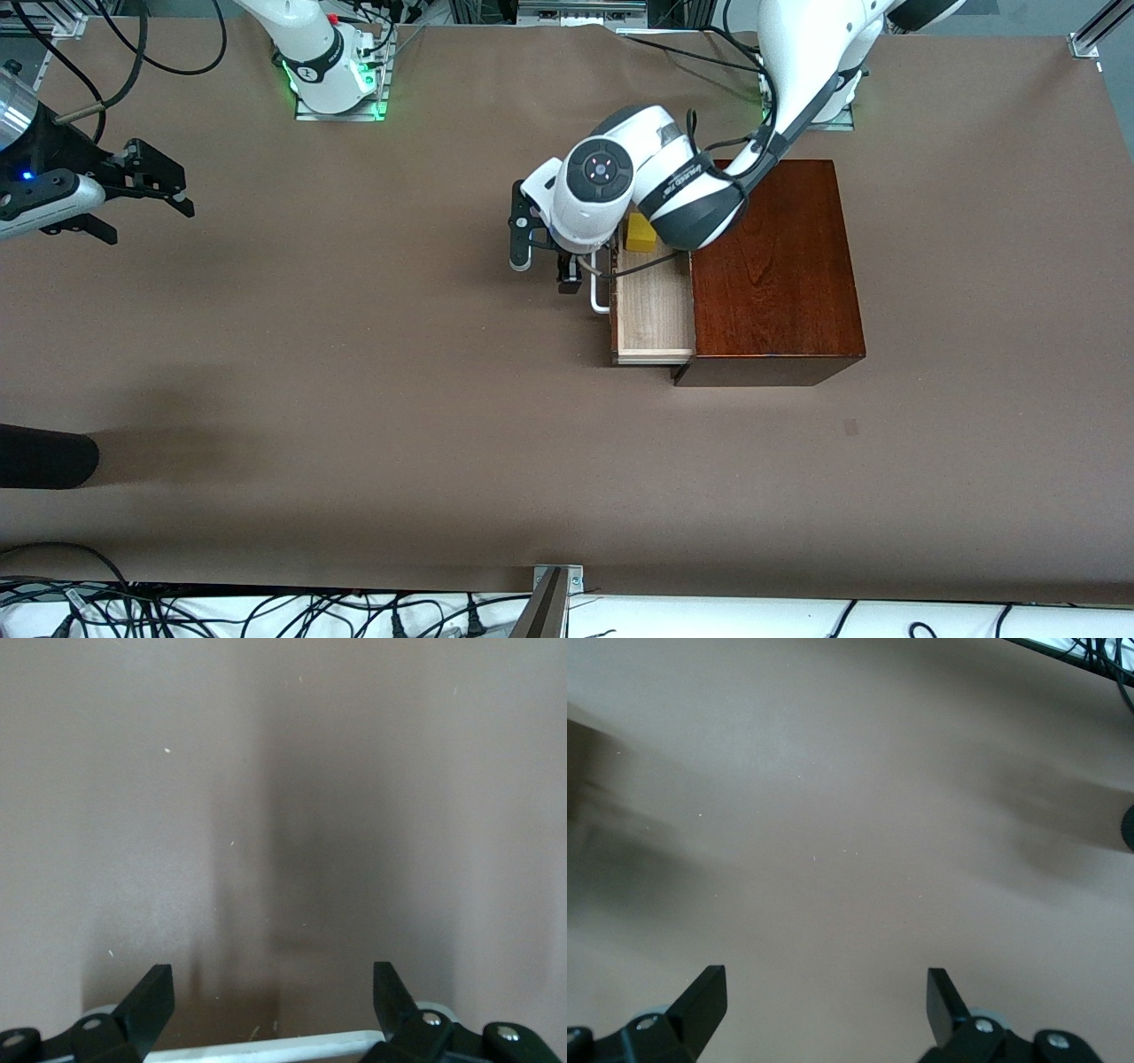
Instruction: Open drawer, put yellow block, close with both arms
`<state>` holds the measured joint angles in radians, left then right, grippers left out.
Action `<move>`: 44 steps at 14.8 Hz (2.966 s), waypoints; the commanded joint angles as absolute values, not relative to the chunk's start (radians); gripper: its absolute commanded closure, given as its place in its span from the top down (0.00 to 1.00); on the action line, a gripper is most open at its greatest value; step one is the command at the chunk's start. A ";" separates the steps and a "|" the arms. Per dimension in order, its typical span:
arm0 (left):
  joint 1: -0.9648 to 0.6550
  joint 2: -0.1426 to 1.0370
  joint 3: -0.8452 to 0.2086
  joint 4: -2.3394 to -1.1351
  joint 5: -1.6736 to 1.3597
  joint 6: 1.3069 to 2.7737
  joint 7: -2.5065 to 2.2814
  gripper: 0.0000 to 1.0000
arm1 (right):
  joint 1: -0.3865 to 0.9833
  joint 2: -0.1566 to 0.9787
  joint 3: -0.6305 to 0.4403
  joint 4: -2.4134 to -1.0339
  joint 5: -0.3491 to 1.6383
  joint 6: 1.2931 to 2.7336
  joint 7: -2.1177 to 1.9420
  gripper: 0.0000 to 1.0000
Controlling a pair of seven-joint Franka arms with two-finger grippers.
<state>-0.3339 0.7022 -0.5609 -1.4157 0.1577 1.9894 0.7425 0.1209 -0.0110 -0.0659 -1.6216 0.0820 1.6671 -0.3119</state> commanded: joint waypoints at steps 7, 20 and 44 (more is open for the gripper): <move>-0.330 0.721 -0.546 -1.430 0.348 1.892 0.821 1.00 | 0.104 -0.025 -0.035 -1.683 0.034 1.700 -0.268 1.00; -0.325 0.693 -0.485 -1.422 0.350 1.623 0.790 1.00 | 0.112 0.072 -0.040 -1.577 -0.012 1.674 -0.249 1.00; -0.221 0.499 -0.485 -1.251 0.377 1.457 0.679 1.00 | 0.113 0.081 -0.037 -1.575 -0.005 1.568 -0.114 1.00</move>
<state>-0.2779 0.5245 -0.4779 -1.3078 0.3685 1.5069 0.6723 0.1191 0.0745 -0.0444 -1.5896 0.0002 1.5764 -0.1252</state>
